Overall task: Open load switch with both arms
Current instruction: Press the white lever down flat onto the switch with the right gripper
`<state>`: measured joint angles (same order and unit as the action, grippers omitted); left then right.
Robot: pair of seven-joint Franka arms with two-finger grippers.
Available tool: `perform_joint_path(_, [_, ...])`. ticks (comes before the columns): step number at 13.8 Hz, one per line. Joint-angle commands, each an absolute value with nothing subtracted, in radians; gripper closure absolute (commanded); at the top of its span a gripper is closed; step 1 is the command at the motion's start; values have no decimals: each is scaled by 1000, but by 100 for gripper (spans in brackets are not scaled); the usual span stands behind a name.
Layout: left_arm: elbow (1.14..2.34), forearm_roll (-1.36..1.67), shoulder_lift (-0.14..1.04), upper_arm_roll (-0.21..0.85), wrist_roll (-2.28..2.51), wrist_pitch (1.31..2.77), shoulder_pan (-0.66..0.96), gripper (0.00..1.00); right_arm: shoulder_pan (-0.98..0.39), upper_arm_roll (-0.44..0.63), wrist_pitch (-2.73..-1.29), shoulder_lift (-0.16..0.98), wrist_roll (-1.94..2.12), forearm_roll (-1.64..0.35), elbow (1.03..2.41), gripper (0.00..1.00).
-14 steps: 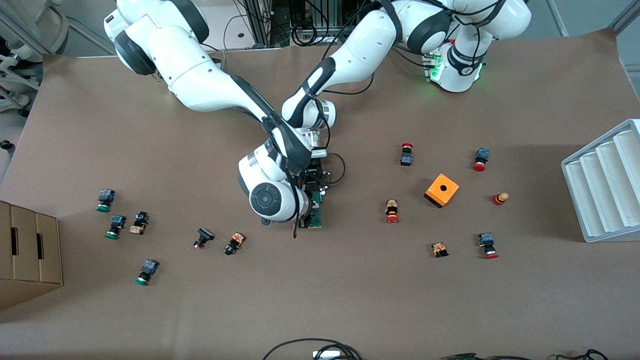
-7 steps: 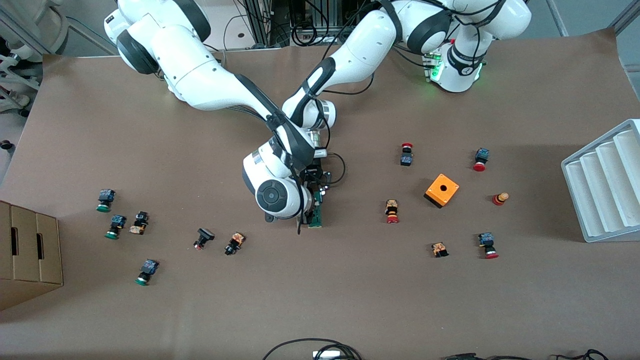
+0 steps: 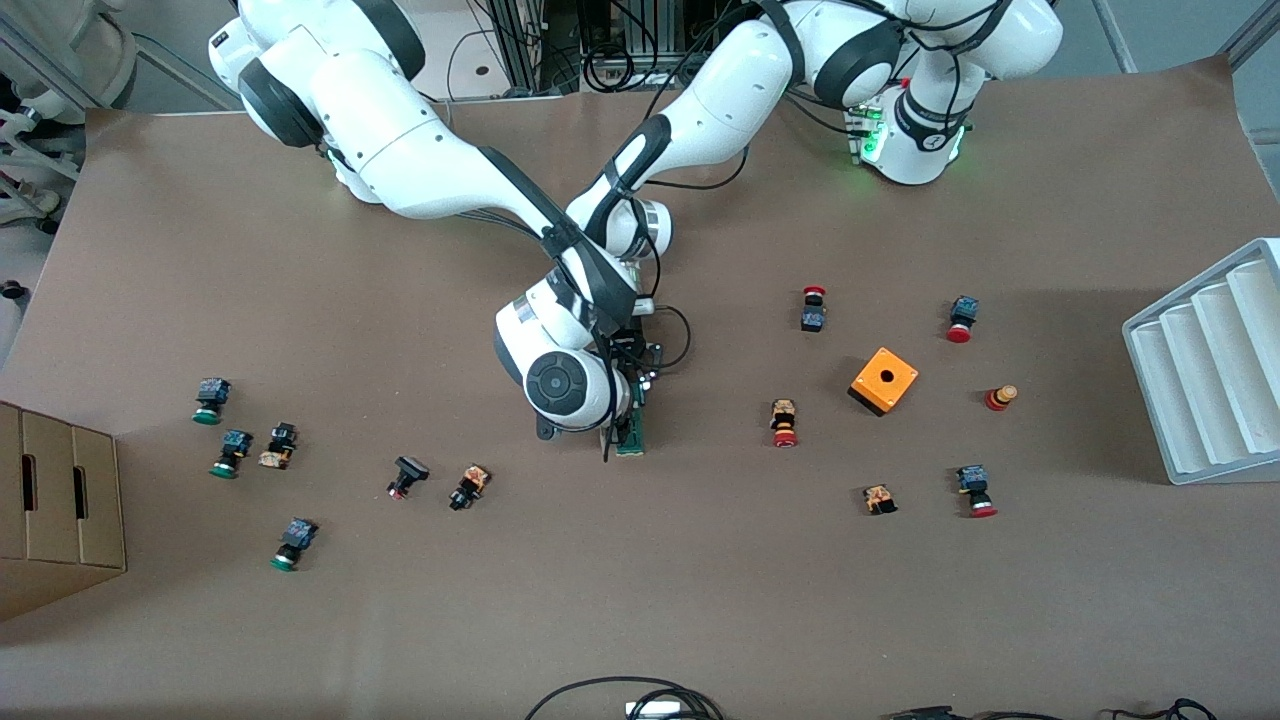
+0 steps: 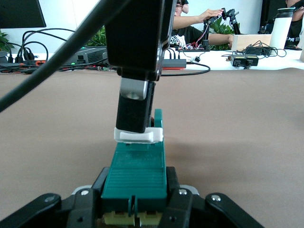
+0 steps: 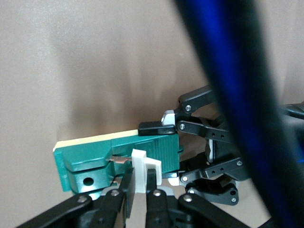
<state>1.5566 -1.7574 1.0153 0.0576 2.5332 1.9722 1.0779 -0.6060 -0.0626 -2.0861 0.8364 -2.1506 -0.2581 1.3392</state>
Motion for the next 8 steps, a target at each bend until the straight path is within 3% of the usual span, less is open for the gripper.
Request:
perform_joint_path(1, [1537, -1764, 1031, 61, 2520, 1982, 1071, 48, -607, -72, -2112, 833, -2157, -244, 1368, 83])
perform_joint_path(4, [1537, -1764, 1032, 61, 2520, 1982, 1069, 48, -609, -72, -2120, 838, -2157, -235, 1368, 81])
perform_joint_path(5, [1537, -1764, 1032, 61, 2520, 1982, 1071, 48, -603, -74, -2120, 835, -2158, -238, 1367, 67])
perform_joint_path(7, [1537, -1766, 1032, 61, 2520, 1982, 1069, 48, -578, -72, -2096, 812, -2152, -245, 1353, 19])
perform_joint_path(8, [1537, -1766, 1032, 61, 2520, 1982, 1069, 48, -556, -74, -2071, 804, -2148, -247, 1342, 14])
